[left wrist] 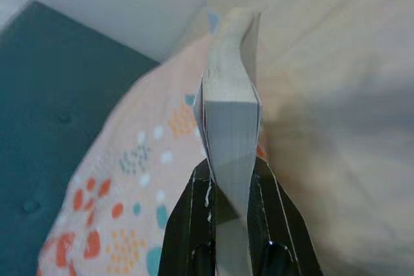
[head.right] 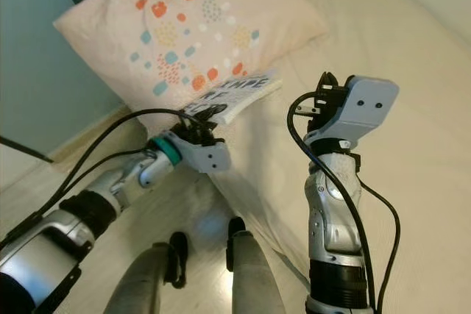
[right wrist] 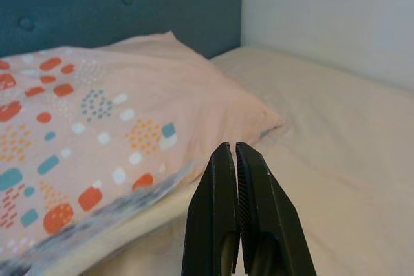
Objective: Clean up the room
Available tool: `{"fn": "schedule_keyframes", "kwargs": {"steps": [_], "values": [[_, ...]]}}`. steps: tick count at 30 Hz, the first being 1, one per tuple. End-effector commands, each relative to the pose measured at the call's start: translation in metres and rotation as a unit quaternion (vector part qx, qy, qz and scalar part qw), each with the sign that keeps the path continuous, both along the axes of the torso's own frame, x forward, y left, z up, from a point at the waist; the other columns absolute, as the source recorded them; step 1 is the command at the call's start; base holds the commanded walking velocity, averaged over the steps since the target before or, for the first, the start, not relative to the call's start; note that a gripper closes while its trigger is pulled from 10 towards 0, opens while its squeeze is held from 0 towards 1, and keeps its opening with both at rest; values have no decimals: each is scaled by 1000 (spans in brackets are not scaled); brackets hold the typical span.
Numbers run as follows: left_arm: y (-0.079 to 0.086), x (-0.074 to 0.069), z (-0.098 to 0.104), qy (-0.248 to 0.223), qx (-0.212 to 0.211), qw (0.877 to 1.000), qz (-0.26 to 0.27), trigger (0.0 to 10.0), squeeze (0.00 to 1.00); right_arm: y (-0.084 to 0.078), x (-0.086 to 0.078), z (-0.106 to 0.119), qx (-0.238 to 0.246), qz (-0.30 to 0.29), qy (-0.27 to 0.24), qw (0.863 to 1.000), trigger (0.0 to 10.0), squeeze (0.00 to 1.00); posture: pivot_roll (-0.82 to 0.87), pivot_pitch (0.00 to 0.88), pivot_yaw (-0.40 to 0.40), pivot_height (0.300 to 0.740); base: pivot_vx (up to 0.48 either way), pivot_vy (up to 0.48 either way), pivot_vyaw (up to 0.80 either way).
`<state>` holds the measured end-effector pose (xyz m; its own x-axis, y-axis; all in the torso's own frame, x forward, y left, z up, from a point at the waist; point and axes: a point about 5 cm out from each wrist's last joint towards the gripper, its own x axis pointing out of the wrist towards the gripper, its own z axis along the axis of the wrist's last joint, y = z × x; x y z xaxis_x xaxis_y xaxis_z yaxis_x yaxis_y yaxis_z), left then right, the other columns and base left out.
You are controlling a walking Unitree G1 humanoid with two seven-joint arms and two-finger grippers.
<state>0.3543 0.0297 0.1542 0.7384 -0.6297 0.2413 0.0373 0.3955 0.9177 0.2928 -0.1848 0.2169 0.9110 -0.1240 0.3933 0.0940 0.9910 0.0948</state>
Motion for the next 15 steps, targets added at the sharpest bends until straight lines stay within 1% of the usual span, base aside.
{"fn": "schedule_keyframes", "kwargs": {"steps": [1, 2, 4, 5, 7, 8, 10, 12, 13, 14, 15], "values": [[-10, -2, 2, -28, -6, 1000, -5, 10000, 0, 0, -6, -4, -4, -4, 12, 1000, 10000, 0, -276, 445, 70, 740, 0, 0, 0], [-10, -2, 2, -28, -6, 1000, -5, 10000, 0, 0, -6, -4, -4, -4, 12, 1000, 10000, 0, -276, 445, 70, 740, 0, 0, 0], [-23, 0, 12, -61, -6, 998, -11, 10000, 0, 6, -8, -5, -2, 4, 19, 1000, 10000, 0, -289, 453, 70, 740, 0, 0, 0], [-23, 0, 12, -61, -6, 998, -11, 10000, 0, 6, -8, -5, -2, 4, 19, 1000, 10000, 0, -289, 453, 70, 740, 0, 0, 0], [-33, 0, 20, -86, -10, 996, -19, 10000, 0, 11, -9, -5, -2, 10, 23, 1000, 10000, 0, -294, 454, 71, 740, 0, 0, 0], [-33, 0, 20, -86, -10, 996, -19, 10000, 0, 11, -9, -5, -2, 10, 23, 1000, 10000, 0, -294, 454, 71, 740, 0, 0, 0], [-38, -1, 26, -104, -17, 994, -24, 10000, 0, 13, -10, -6, -2, 11, 25, 1000, 10000, 0, -295, 452, 73, 740, 0, 0, 0], [-38, -1, 26, -104, -17, 994, -24, 10000, 0, 13, -10, -6, -2, 11, 25, 1000, 10000, 0, -295, 452, 73, 740, 0, 0, 0], [-42, -1, 31, -112, -24, 993, -29, 10000, 0, 13, -10, -6, -1, 11, 25, 1000, 10000, 0, -295, 452, 73, 740, 0, 0, 0], [-42, -1, 31, -112, -24, 993, -29, 10000, 0, 13, -10, -6, -1, 11, 25, 1000, 10000, 0, -295, 452, 73, 740, 0, 0, 0], [-47, -2, 36, -118, -29, 992, -36, 10000, 55, 12, -11, -7, 0, 10, 27, 1000, 10000, 0, -290, 449, 78, 740, 0, 0, 0]]}}
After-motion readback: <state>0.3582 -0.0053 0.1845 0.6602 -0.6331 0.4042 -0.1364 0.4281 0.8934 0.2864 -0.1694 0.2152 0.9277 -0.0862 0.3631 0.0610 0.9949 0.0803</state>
